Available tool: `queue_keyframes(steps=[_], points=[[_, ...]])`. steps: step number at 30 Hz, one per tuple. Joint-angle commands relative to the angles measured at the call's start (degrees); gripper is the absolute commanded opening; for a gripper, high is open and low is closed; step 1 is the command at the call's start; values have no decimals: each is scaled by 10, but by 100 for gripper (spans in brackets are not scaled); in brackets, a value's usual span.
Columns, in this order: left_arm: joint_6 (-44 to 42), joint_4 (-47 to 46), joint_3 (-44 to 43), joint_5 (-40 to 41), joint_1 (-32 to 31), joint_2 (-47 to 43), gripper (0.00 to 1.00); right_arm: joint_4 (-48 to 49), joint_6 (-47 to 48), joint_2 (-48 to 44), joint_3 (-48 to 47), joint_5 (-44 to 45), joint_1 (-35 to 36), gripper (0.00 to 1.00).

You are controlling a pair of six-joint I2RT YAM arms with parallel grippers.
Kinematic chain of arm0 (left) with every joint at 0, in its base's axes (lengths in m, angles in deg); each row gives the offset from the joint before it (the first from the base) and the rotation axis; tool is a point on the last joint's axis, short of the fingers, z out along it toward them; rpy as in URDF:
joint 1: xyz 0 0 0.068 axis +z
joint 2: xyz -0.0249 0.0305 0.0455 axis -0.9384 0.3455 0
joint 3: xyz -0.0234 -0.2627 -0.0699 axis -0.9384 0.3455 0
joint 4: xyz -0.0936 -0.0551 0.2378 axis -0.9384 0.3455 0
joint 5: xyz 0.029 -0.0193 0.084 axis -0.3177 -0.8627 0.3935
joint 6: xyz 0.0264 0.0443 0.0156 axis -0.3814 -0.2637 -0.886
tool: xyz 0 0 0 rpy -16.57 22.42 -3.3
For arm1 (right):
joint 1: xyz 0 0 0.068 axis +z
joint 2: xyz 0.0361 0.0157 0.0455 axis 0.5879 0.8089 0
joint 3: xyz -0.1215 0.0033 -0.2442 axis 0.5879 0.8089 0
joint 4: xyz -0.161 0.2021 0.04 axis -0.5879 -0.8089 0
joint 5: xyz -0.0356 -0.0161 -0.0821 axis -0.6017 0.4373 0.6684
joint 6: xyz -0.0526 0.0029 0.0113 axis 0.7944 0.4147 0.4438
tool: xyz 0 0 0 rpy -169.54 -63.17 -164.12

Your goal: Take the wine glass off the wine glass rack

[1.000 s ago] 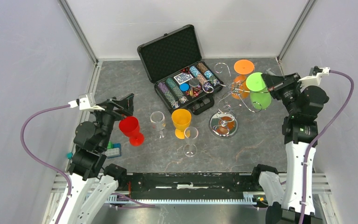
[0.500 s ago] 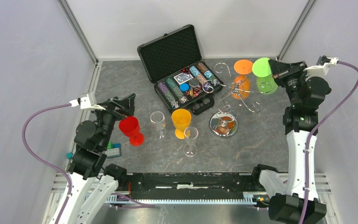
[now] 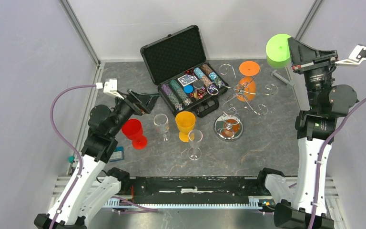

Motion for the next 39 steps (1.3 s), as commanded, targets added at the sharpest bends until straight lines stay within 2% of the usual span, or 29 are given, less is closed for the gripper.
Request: queue_keyframes(steps=[1,6,10,14,16,19,23,26,33,39], points=[[88,-142,-34,-118,-1,30,100,110,-127,-10,-16,-45,1,0],[184,-264,-34,-178,-1,84,100,189,-239,-23,-2,-88,1,0],[278,-417,-35,-233,-3,137,100,252,-341,-38,36,-102,1,0],[346,-513,-50,-246,-12,187,100,324,-443,-39,74,-113,8,0],[358,-540,-62,-245,-23,206,100,331,-460,-39,83,-111,18,0],[345,-547,-82,-230,-57,232,100,332,-469,-28,98,-103,57,0],[319,-544,-115,-218,-103,273,100,334,-440,1,123,-67,181,0],[316,-534,-123,-215,-108,288,100,330,-405,21,123,-37,251,0],[237,-426,-87,-151,-109,217,100,376,-403,41,130,-8,294,0],[221,-373,-79,-130,-109,187,100,401,-391,55,138,26,349,0]])
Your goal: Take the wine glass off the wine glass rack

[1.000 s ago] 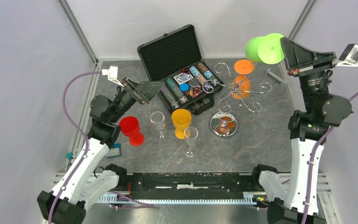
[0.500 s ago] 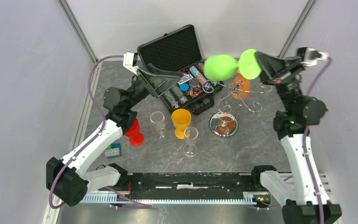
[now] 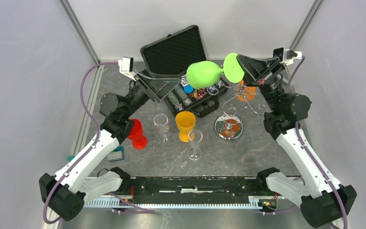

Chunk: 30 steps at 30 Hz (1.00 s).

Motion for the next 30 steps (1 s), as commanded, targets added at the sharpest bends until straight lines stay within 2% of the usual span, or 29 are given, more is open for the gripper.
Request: queue_keyframes(steps=[1,4,8,17,21,23,26,30], points=[[-39,35,7,23,0,-26,100,59,18,9,3,41,39,0],[-9,73,3,30,1,-30,99,83,24,16,15,69,76,0],[31,87,-1,16,1,-42,93,124,24,24,36,99,115,0],[118,27,-6,-34,2,-73,59,173,1,33,83,138,134,0],[161,-18,-23,-69,1,-60,37,181,-3,29,104,159,134,0],[175,-37,-23,-76,2,-57,30,184,-5,31,106,162,134,0],[183,-51,-24,-84,1,-54,20,190,-8,40,102,155,135,0],[178,-63,-28,-97,1,-52,18,192,-13,50,98,145,139,0]])
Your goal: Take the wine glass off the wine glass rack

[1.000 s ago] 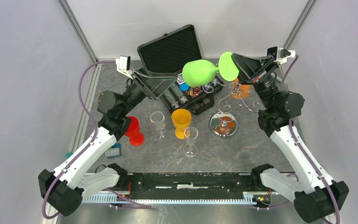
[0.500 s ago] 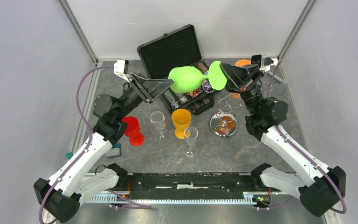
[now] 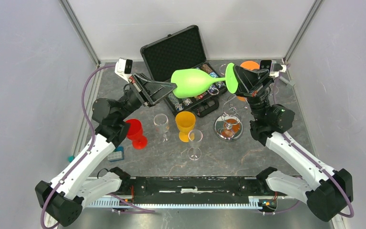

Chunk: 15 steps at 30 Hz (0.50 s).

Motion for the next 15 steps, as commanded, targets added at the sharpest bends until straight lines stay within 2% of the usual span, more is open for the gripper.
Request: queue_keyframes(steps=[1,5,9,12,15], points=[[28,-65,-34,-48,-3,-2,19,-17,-12,23,7,13,5,0],[27,-82,-46,-71,-3,7,27,-10,-20,30,7,9,10,0],[32,-113,-57,-94,-3,12,30,-6,-21,32,8,10,11,0],[27,-117,-63,-104,-3,12,24,-6,-21,34,8,10,11,0],[20,-117,-64,-109,-3,11,10,-8,-20,38,6,5,12,0]])
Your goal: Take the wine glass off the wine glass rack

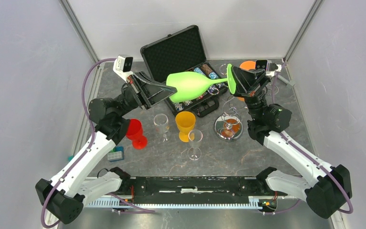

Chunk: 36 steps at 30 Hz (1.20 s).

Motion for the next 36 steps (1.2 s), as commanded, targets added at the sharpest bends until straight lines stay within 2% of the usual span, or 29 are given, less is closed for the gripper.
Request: queue_keyframes(steps=[1,2,4,6,10,13,17,20,25,28,32,36], points=[[9,-53,-32,-38,-3,-7,4,-35,2,21,5,3,2,0],[6,-54,-32,-37,-3,-9,2,-36,10,22,-1,0,2,1],[-12,-52,-24,-19,-3,-19,2,-65,39,22,-22,-19,2,10],[-54,-32,-18,1,-4,-40,2,-123,86,18,-52,-42,2,29],[-175,89,-22,60,-3,-92,2,-212,167,13,-90,-59,2,53],[-258,197,-26,131,-3,-130,2,-274,230,6,-102,-48,2,64],[-361,330,-51,202,-3,-162,2,-366,328,1,-130,-25,2,66],[-449,467,-87,227,-3,-177,2,-448,395,-7,-151,1,1,67],[-595,743,-260,194,-3,-154,2,-547,507,-41,-170,70,1,67],[-654,865,-330,165,-3,-131,2,-588,570,-75,-170,150,1,66],[-683,959,-346,168,-3,-122,2,-605,608,-123,-148,229,1,66],[-710,1039,-347,173,-3,-105,2,-634,650,-132,-166,253,1,66]])
